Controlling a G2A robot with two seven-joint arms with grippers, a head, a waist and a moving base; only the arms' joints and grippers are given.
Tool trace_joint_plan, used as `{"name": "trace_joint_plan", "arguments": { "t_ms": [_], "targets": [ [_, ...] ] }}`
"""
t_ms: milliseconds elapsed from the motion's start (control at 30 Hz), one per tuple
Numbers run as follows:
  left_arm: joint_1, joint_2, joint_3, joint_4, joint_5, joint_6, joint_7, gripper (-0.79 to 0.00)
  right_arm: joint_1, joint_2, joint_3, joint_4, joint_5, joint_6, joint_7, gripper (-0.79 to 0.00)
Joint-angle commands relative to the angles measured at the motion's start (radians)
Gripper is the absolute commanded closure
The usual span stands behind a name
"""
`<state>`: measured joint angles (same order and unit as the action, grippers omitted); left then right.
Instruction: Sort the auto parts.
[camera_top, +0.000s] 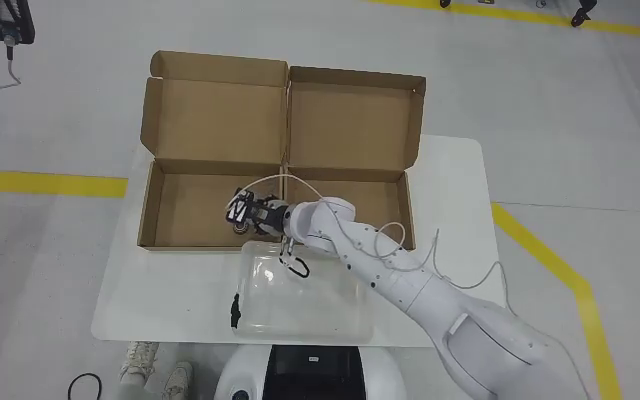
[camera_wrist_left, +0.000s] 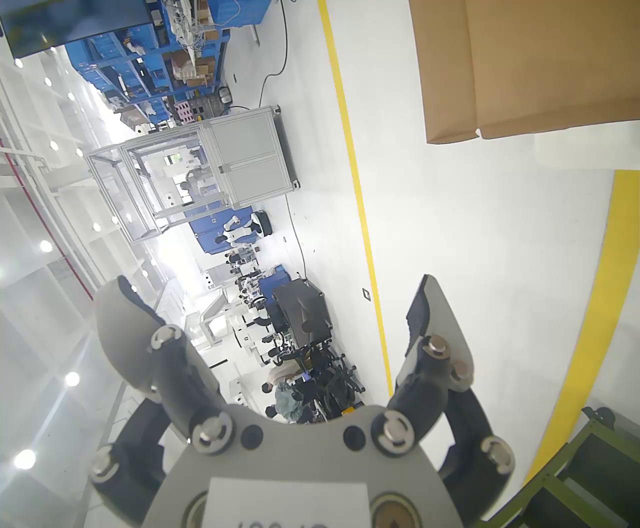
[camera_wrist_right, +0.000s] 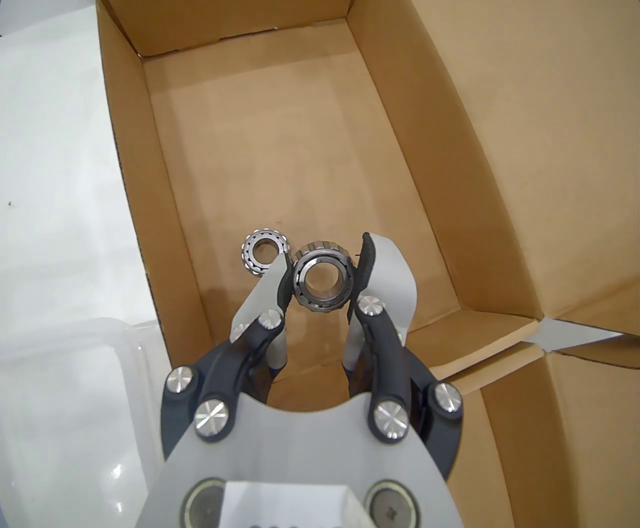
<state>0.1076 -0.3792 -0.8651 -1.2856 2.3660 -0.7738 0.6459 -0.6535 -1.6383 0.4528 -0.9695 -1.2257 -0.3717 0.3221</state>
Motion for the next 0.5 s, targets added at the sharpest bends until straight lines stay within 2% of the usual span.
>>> {"name": "trace_joint_plan", "arguments": {
  "t_ms": [0,33,67,100,133,300,467],
  "targets": [
    [0.000,0.000,0.000,0.000,0.000,0.000,0.000,-0.785,0.000,-0.005,0.002,0.008,-0.007,0.007,-0.005,-0.259],
    [0.000,0.000,0.000,0.000,0.000,0.000,0.000,-0.785,0.000,-0.007,0.004,0.013,-0.011,0.010,-0.010,-0.277],
    [0.000,0.000,0.000,0.000,0.000,0.000,0.000,-0.785,-0.001,-0.008,0.006,0.017,-0.016,0.014,-0.013,-0.360],
    [0.000,0.000,0.000,0.000,0.000,0.000,0.000,-0.785,-0.002,-0.009,0.008,0.021,-0.019,0.016,-0.016,-0.477],
    [0.000,0.000,0.000,0.000,0.000,0.000,0.000,-0.785,-0.002,-0.010,0.011,0.023,-0.023,0.017,-0.020,-0.551],
    [0.000,0.000,0.000,0.000,0.000,0.000,0.000,-0.785,-0.009,-0.010,0.030,0.017,-0.041,0.013,-0.055,-0.730],
    [0.000,0.000,0.000,0.000,0.000,0.000,0.000,-0.785,-0.025,0.005,0.074,-0.036,-0.043,-0.034,-0.128,-0.776]
  ]
}}
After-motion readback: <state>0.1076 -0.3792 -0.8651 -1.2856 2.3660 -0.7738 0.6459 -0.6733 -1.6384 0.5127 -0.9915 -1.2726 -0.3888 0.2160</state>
